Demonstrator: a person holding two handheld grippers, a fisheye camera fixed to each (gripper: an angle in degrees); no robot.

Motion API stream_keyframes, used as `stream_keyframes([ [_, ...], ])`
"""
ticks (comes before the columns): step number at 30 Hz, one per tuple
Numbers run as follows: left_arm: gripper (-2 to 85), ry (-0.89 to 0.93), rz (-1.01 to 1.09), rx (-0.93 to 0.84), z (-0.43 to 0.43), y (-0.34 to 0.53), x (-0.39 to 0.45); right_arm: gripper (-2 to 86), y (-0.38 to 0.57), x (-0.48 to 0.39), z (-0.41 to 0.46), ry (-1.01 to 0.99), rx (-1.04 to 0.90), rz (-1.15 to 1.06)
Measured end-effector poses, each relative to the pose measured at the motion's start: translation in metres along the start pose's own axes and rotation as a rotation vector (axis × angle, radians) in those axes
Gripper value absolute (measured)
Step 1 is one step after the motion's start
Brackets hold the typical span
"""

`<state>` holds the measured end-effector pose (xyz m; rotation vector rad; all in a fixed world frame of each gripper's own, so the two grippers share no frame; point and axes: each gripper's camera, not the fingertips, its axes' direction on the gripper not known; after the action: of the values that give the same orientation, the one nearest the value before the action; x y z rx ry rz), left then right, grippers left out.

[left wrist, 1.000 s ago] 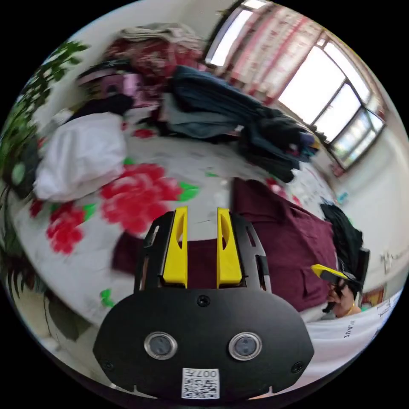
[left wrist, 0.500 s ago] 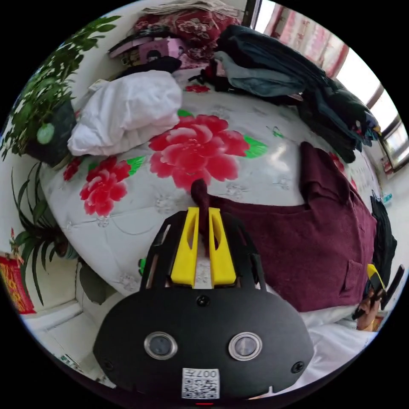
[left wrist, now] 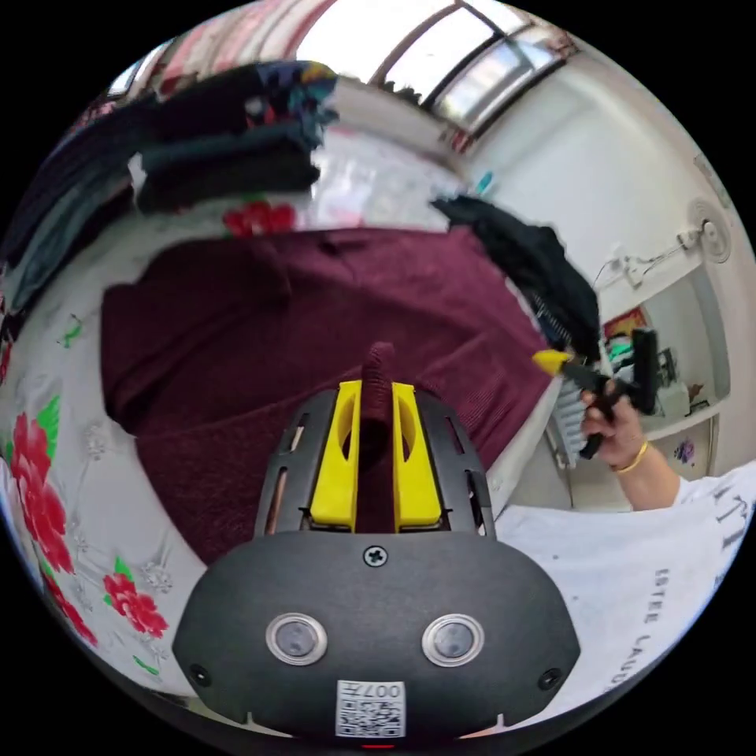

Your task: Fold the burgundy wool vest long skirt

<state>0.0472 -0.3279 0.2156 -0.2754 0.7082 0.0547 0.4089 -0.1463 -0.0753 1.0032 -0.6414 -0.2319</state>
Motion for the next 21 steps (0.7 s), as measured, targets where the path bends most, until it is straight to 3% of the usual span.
stream_keyframes([
  [1, 8.3, -0.003, -0.011, -0.092, 0.022, 0.002, -0.002, 4.9, 0.004, 0.016, -0.018, 0.018, 0.044, 0.058],
  [2, 8.7, 0.017, 0.008, -0.004, 0.015, 0.008, -0.001, 5.5, 0.01, 0.033, -0.038, 0.049, 0.095, 0.119],
  [9, 10.5, 0.004, 0.077, 0.16, -0.041, 0.03, 0.008, 8.6, 0.062, 0.141, -0.149, 0.371, 0.428, 0.561],
  [16, 8.6, -0.055, -0.275, 0.158, -0.064, 0.086, -0.053, 7.9, 0.079, 0.225, -0.161, 0.373, 0.459, 0.854],
  [18, 8.6, -0.05, -0.385, 0.191, -0.071, 0.107, -0.07, 6.1, 0.079, 0.223, -0.161, 0.401, 0.528, 0.878],
  [21, 8.7, -0.06, -0.493, 0.24, -0.084, 0.133, -0.085, 2.8, 0.058, 0.227, -0.153, 0.275, 0.521, 0.866],
])
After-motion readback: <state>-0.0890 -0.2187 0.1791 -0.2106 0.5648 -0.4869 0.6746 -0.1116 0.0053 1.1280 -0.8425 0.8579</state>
